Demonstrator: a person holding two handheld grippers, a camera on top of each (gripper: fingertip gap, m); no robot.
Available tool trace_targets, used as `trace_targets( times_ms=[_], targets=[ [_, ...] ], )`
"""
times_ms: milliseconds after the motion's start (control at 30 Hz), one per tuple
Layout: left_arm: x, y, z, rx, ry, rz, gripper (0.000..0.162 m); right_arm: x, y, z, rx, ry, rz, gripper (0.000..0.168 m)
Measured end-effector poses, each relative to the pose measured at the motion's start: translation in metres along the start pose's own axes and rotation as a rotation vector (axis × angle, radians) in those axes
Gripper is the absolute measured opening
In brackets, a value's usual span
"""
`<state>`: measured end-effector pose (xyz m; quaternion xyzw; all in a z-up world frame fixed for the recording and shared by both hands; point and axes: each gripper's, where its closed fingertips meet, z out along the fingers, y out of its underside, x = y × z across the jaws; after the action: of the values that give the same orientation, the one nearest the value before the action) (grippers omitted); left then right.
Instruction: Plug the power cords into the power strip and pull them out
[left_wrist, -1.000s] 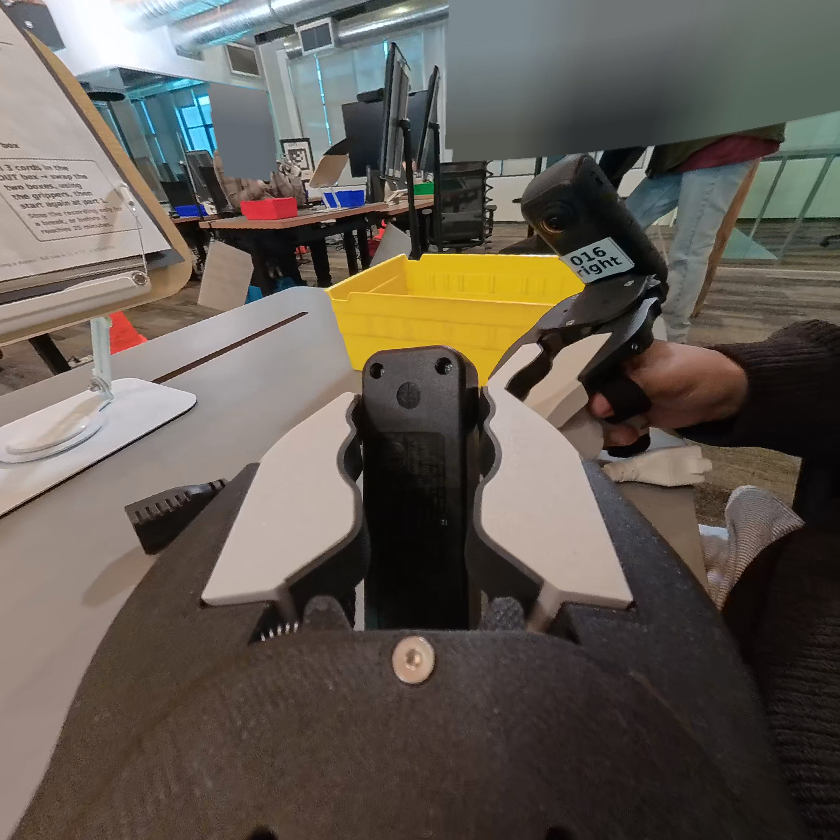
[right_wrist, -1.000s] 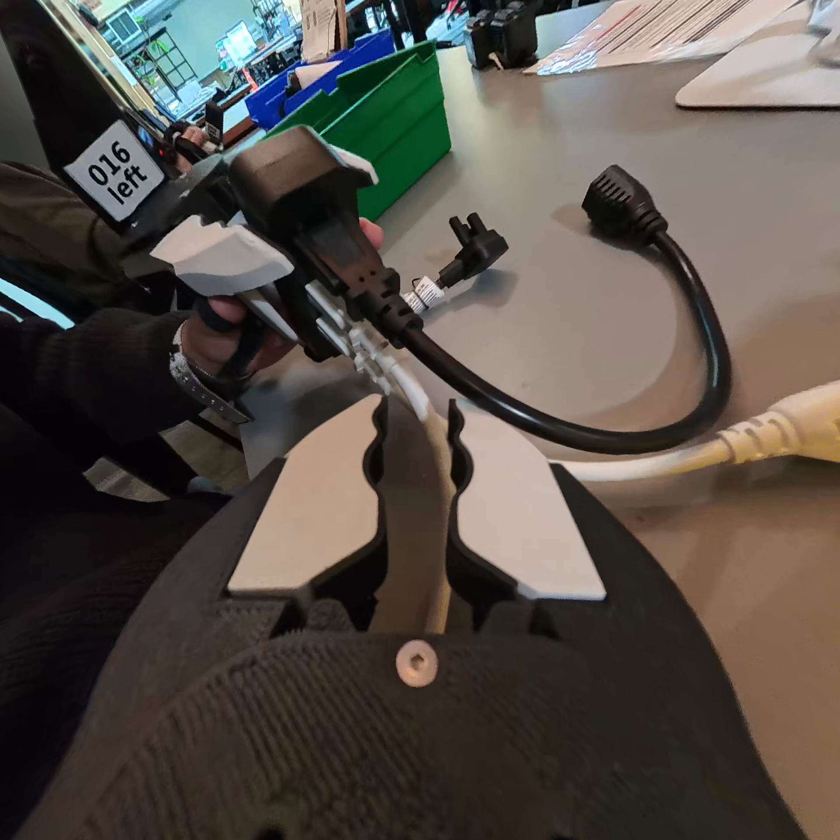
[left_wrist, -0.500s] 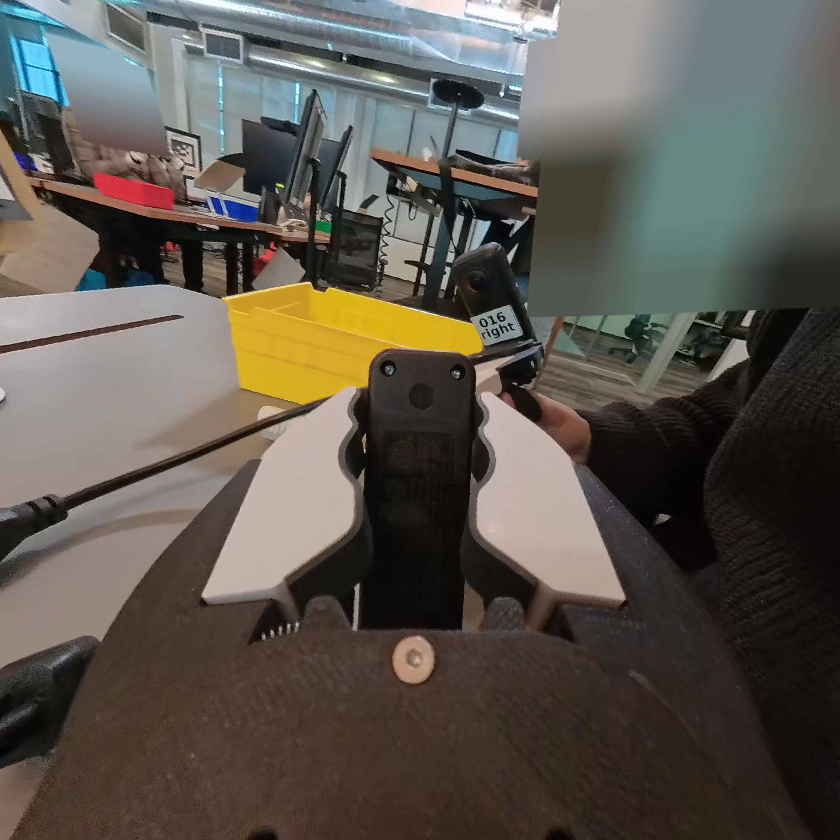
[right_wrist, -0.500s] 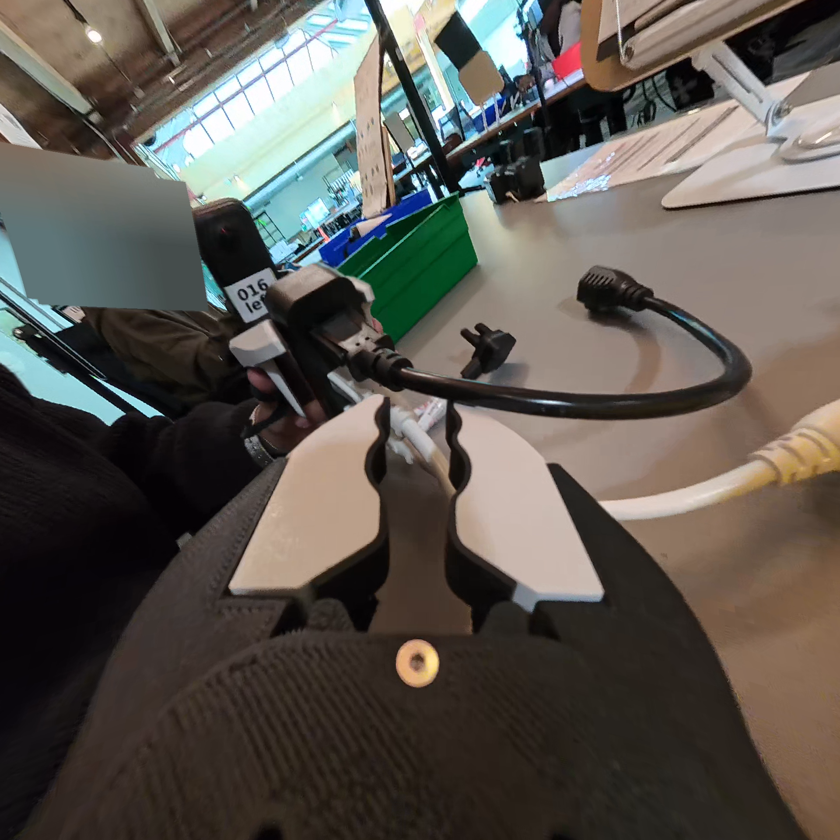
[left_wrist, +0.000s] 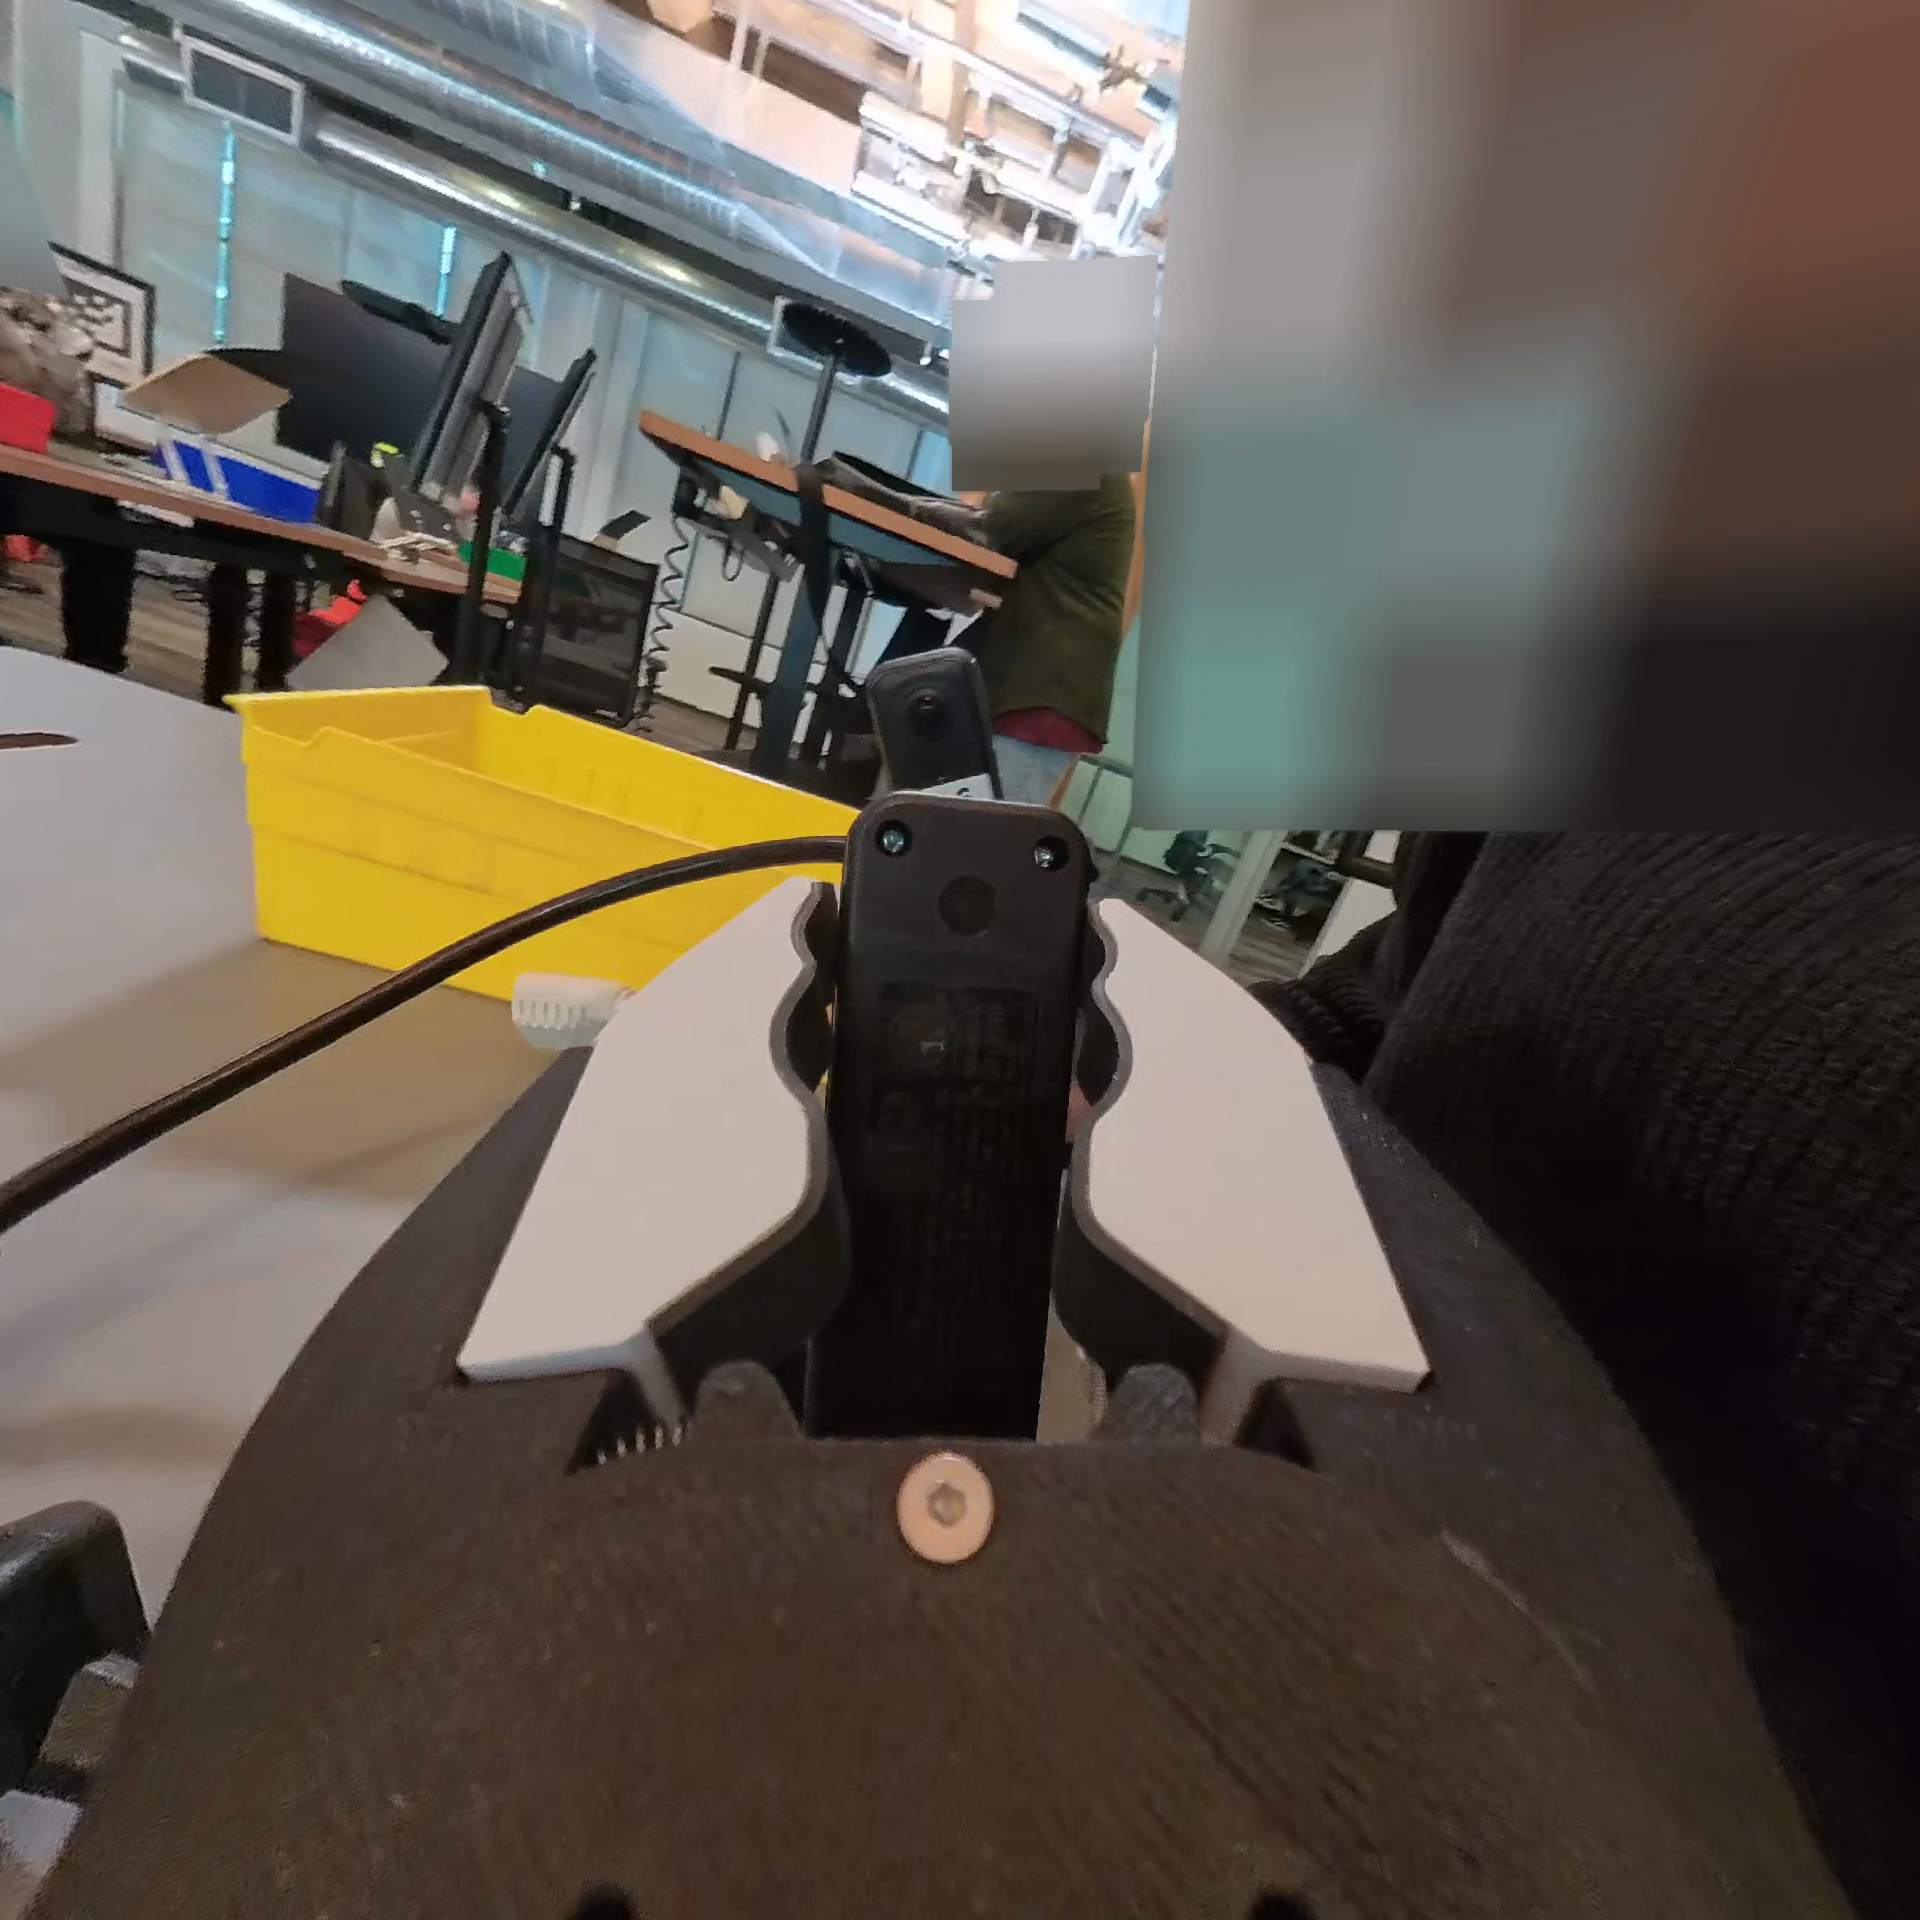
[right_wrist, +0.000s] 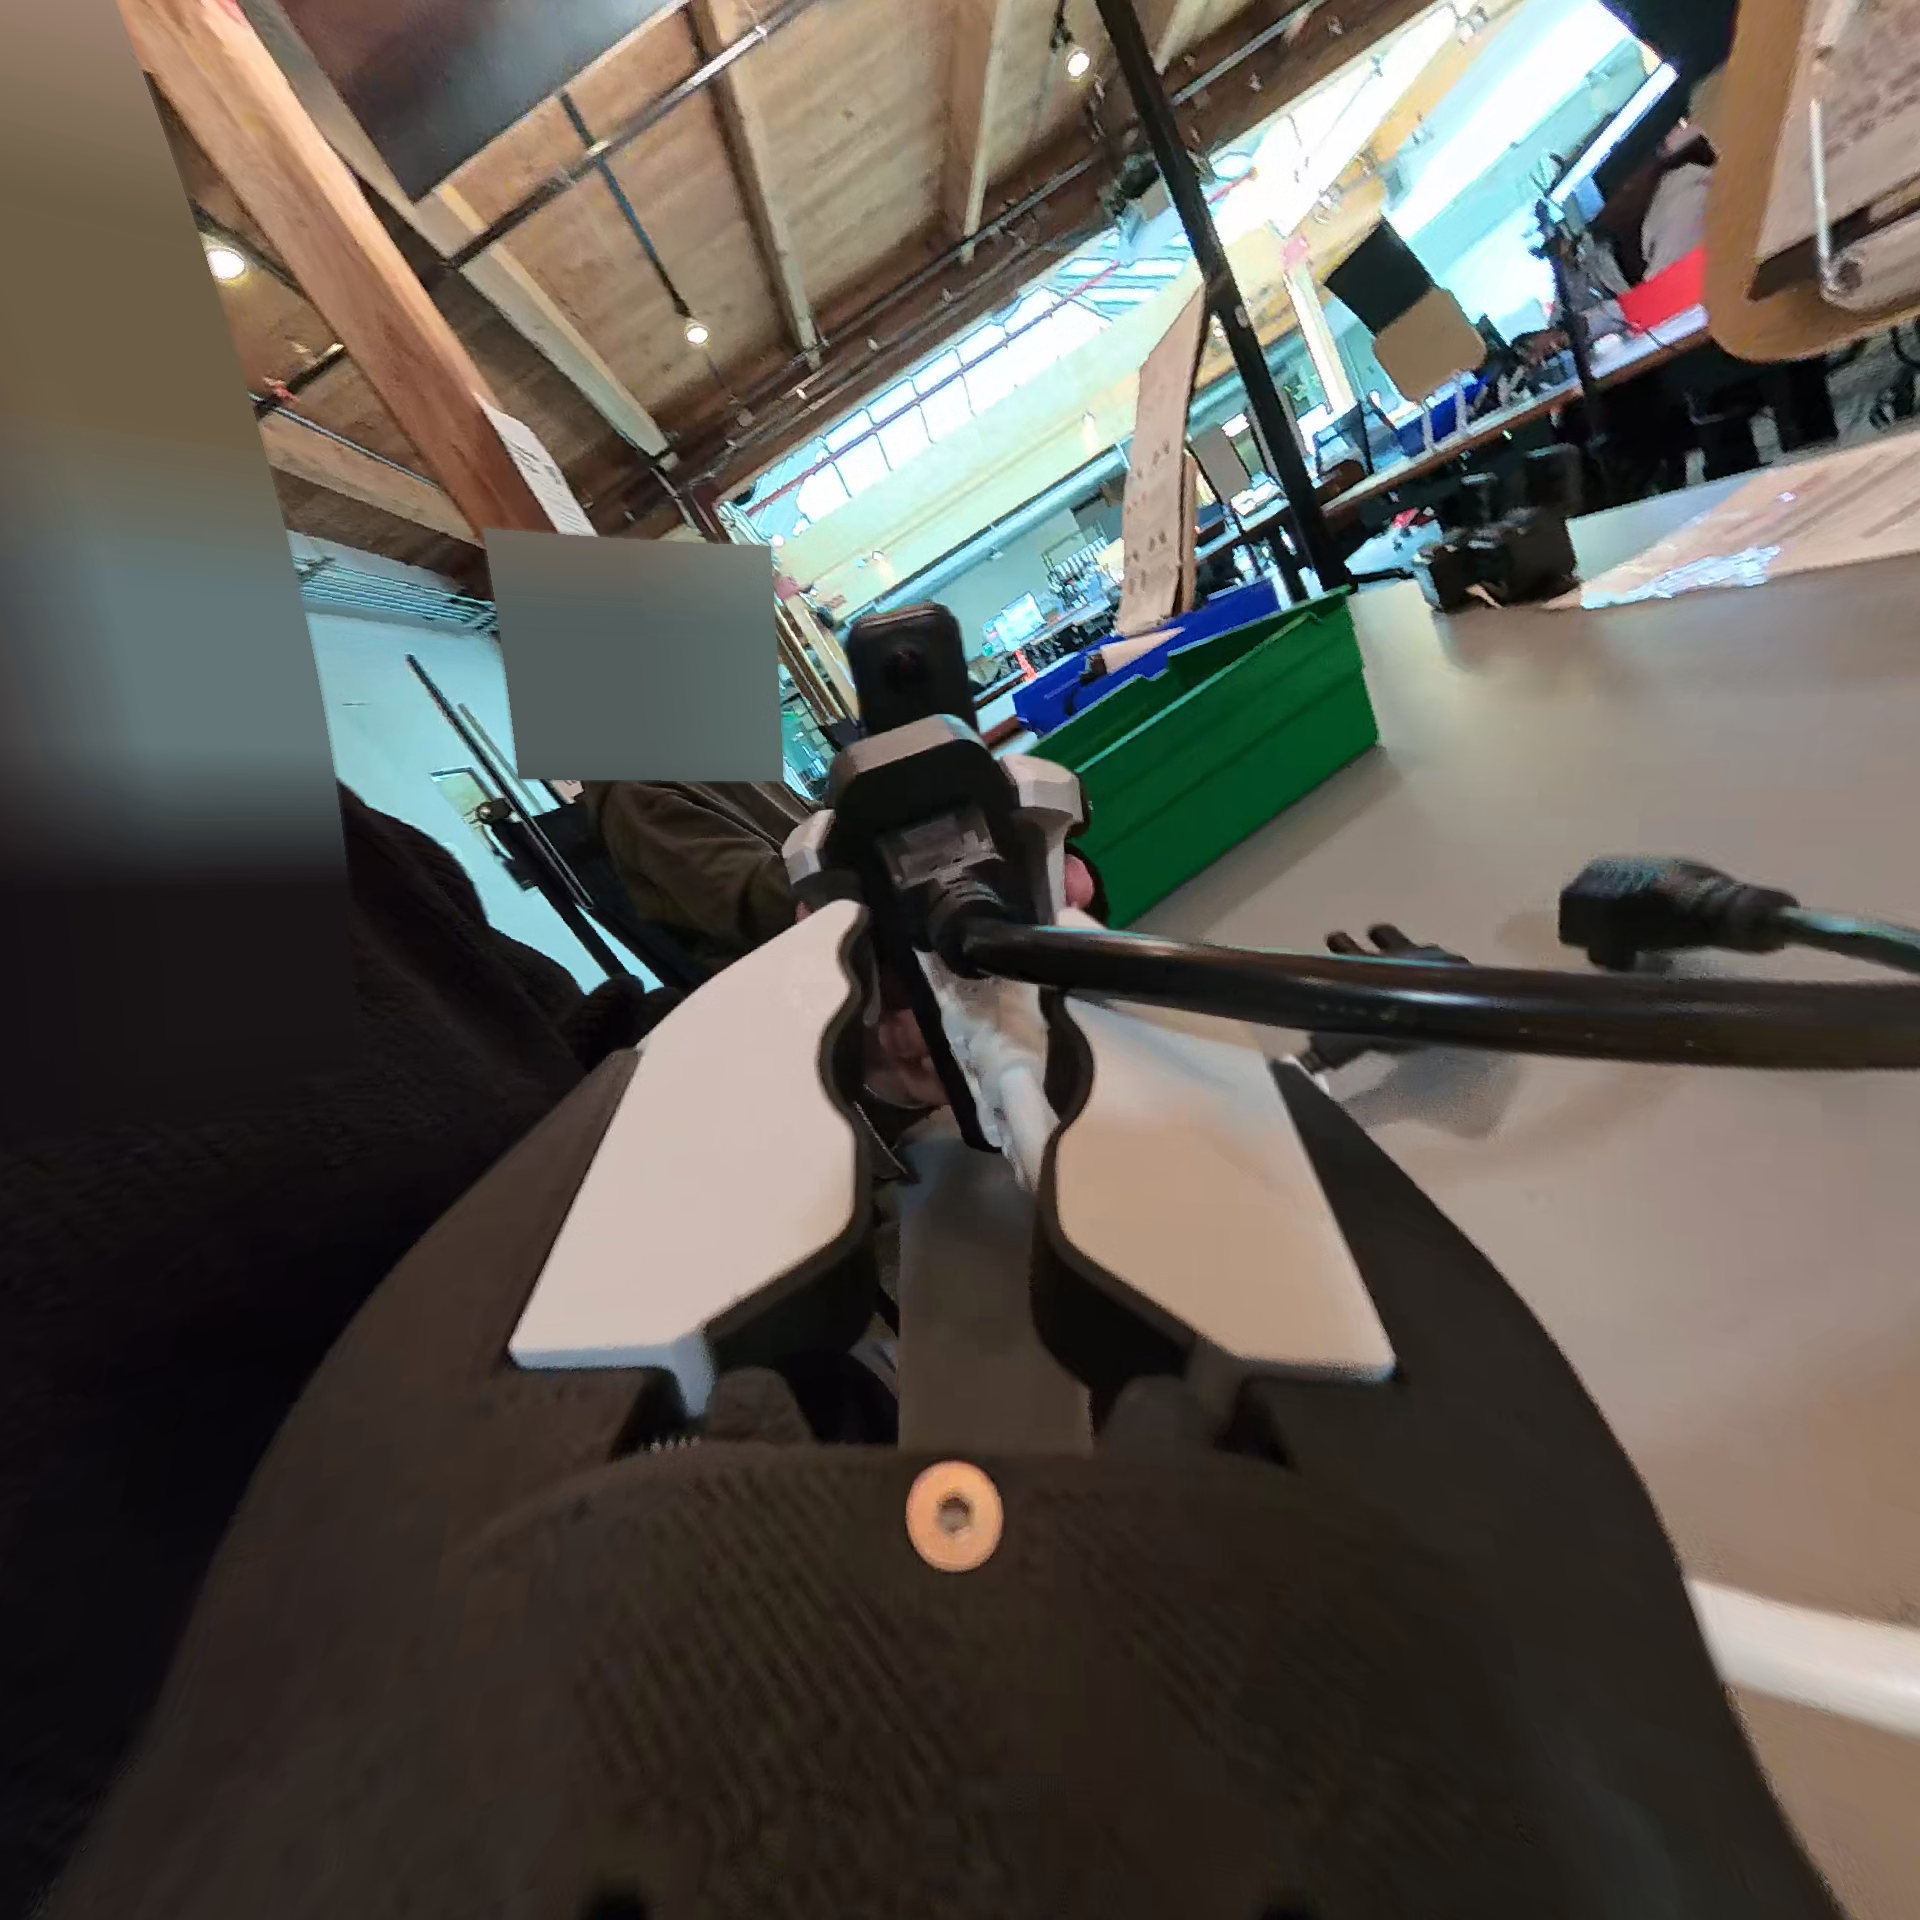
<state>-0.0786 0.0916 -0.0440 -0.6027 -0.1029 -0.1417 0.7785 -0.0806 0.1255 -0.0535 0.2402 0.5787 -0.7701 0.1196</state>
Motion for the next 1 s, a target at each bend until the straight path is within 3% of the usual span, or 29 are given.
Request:
trace_targets(
  times_ms=[167,333,533,700,1000],
  targets=[
    [0.006,-0.003,0.002,0.054,0.058,-0.078,0.046,-0.003,-0.003,-0.002,0.017,-0.017,0.001,0.018],
    [0.002,-0.002,0.002,0.057,0.041,-0.084,0.045,0.0,-0.003,-0.002,0.018,0.007,0.0,0.017],
    [-0.001,0.001,0.002,0.04,-0.012,0.038,0.046,0.0,-0.005,-0.003,0.008,0.047,-0.067,0.016],
    [-0.004,-0.001,0.0,0.058,0.013,-0.076,0.045,0.003,-0.004,-0.001,0.007,0.08,-0.075,0.016],
    [-0.011,0.002,-0.001,0.058,-0.027,-0.055,0.045,0.011,0.001,-0.001,-0.013,0.108,-0.045,0.016]
  ],
)
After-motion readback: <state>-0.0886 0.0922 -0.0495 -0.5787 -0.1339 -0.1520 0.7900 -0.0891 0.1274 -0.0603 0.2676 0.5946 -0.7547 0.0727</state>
